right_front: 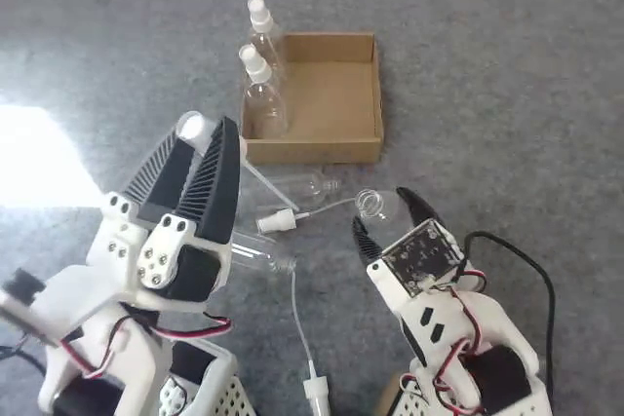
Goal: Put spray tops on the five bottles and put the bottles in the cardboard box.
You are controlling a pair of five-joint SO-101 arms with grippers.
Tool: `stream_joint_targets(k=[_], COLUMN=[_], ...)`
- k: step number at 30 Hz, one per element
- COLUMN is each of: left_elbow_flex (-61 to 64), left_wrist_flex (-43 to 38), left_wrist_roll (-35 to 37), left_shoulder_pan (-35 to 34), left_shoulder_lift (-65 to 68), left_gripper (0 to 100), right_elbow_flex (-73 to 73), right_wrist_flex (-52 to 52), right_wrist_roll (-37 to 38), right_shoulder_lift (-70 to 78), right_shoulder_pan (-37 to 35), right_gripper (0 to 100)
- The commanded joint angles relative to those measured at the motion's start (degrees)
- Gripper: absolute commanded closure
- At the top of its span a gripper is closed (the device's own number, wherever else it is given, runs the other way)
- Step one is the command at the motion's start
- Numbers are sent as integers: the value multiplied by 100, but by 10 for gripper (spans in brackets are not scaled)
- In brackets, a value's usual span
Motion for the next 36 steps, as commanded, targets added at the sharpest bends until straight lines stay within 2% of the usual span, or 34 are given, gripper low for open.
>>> stream_joint_targets(k=[1, 7, 13, 20, 26, 36], left_elbow_flex=[-22, 505, 1103, 1174, 1323, 1235], left_wrist_flex=[-378, -677, -1178, -1169, -1169, -1371], left_wrist_roll=[70, 62, -237, -229, -264, -422], left_shoulder_pan=[44, 290, 360, 369, 782, 774], left_shoulder_lift=[-18, -18, -62, -26, -62, -70], left_gripper=[989, 989, 989, 989, 989, 989], right_elbow_flex=[141, 193, 193, 193, 202, 202], right_wrist_flex=[-382, -479, -479, -488, -549, -514], right_wrist_roll=[70, -492, -519, -519, -527, -527], right_shoulder_lift=[-66, -66, -66, -66, -66, -66], right_shoulder_pan=[-251, -620, -831, -1033, -1033, -1033], right_gripper=[945, 943, 943, 943, 945, 943])
